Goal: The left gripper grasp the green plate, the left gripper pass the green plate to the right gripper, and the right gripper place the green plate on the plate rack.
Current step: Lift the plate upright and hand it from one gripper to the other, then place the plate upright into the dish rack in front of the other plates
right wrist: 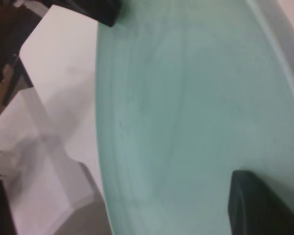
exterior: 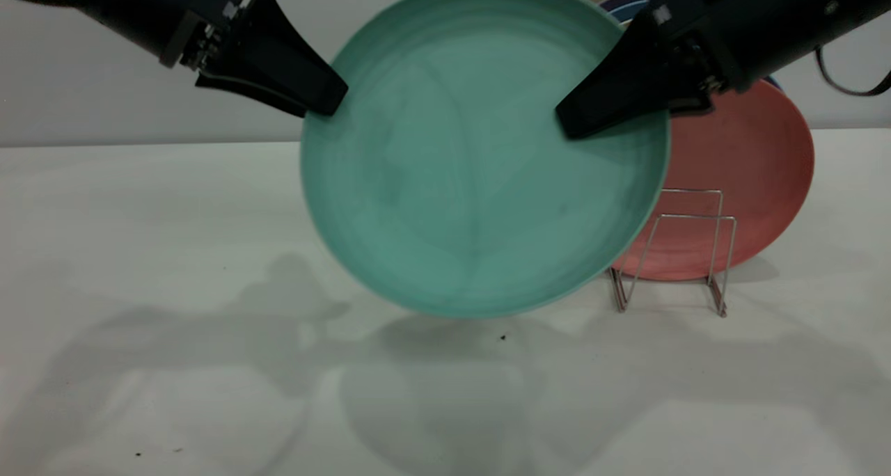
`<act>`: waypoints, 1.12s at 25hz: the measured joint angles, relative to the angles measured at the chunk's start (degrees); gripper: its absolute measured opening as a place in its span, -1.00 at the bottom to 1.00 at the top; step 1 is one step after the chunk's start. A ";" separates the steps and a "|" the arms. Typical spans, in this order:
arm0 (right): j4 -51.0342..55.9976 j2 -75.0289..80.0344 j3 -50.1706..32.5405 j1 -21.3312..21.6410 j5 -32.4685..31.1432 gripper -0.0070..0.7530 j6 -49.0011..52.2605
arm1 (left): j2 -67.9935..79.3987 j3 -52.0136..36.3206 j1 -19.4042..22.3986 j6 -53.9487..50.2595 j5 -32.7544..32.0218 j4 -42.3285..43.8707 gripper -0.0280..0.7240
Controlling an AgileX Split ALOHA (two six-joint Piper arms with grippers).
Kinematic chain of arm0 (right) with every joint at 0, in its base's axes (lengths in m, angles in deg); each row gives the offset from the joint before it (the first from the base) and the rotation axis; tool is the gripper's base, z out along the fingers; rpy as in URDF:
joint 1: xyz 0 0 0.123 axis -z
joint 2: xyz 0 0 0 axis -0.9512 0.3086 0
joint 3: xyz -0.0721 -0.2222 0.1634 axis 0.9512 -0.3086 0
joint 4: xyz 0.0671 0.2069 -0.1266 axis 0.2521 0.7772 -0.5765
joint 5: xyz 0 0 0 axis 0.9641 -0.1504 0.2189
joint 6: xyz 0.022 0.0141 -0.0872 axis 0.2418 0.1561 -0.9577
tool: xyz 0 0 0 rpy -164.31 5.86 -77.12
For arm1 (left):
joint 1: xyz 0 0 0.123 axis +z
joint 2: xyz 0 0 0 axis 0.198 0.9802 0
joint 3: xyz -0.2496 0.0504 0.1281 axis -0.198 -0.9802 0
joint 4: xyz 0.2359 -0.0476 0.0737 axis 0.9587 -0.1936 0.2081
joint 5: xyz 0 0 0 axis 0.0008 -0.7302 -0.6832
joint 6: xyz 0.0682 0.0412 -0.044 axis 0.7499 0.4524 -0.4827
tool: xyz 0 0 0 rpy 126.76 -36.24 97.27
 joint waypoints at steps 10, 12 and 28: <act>-3.14 -1.37 0.00 1.60 2.20 -0.72 -1.34 | -1.75 -0.06 0.64 -1.47 0.01 -0.90 0.65; -4.54 -2.05 0.00 2.10 4.40 -0.72 -4.08 | -1.79 -0.06 0.64 -1.47 0.01 0.47 0.65; -8.60 -13.23 0.00 2.93 19.47 -0.72 -44.93 | -1.81 -0.06 2.34 -1.73 0.52 3.08 0.65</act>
